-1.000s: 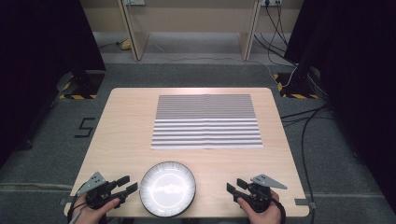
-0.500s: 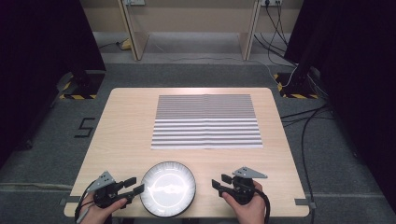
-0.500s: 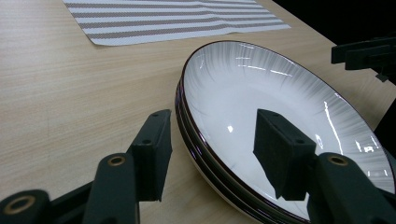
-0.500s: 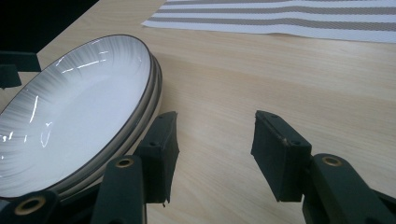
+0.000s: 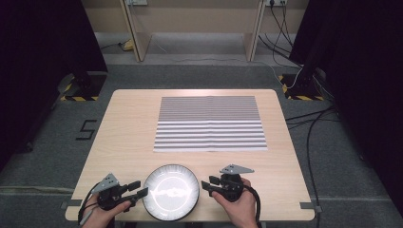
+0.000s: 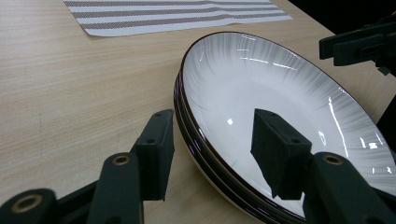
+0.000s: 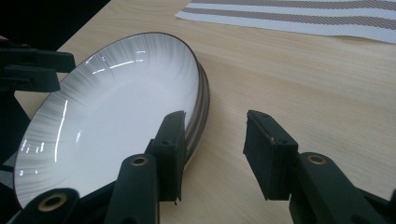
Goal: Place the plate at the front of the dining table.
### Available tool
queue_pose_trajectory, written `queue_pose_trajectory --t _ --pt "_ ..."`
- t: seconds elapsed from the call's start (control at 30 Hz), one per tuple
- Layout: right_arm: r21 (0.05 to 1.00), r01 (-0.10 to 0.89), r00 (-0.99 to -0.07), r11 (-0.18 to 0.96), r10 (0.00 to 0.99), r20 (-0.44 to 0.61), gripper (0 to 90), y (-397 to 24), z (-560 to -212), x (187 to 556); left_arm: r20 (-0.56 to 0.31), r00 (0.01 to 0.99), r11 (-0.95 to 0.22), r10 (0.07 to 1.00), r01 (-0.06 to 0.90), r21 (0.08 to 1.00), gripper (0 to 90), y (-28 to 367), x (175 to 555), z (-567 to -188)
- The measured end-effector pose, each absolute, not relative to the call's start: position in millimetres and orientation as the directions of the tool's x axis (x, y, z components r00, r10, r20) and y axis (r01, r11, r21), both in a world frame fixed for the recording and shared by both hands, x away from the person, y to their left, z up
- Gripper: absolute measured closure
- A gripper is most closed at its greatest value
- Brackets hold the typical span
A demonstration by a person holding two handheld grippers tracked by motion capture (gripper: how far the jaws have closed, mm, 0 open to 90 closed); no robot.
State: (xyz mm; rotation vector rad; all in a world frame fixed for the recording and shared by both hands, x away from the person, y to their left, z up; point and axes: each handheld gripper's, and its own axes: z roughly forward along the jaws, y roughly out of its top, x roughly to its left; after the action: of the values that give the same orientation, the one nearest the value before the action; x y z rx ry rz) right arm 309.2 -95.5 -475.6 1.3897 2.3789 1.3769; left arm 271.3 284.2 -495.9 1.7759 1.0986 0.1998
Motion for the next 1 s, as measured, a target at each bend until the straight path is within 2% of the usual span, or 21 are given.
queue_pose_trajectory --t 0.3,0.53,0.83,1.0 --pt "0.685 0.707 -0.577 0.175 0.704 0.415 65.7 -78.0 -481.2 312.0 -0.332 0.573 -0.101 0.75 0.595 0.798 51.0 284.2 271.6 -495.4" --pt "0.667 0.714 -0.579 0.212 0.714 0.393 78.0 -73.2 -480.2 308.2 -0.324 0.571 -0.118 0.754 0.603 0.789 57.6 284.1 270.9 -495.3" --pt "0.633 0.748 -0.541 0.199 0.735 0.408 80.4 -69.0 -478.1 304.8 -0.331 0.571 -0.131 0.751 0.62 0.774 65.4 282.1 269.0 -495.7" --pt "0.625 0.755 -0.524 0.198 0.755 0.393 81.3 -65.9 -476.1 302.9 -0.346 0.557 -0.115 0.755 0.633 0.766 66.8 281.0 269.0 -496.1"
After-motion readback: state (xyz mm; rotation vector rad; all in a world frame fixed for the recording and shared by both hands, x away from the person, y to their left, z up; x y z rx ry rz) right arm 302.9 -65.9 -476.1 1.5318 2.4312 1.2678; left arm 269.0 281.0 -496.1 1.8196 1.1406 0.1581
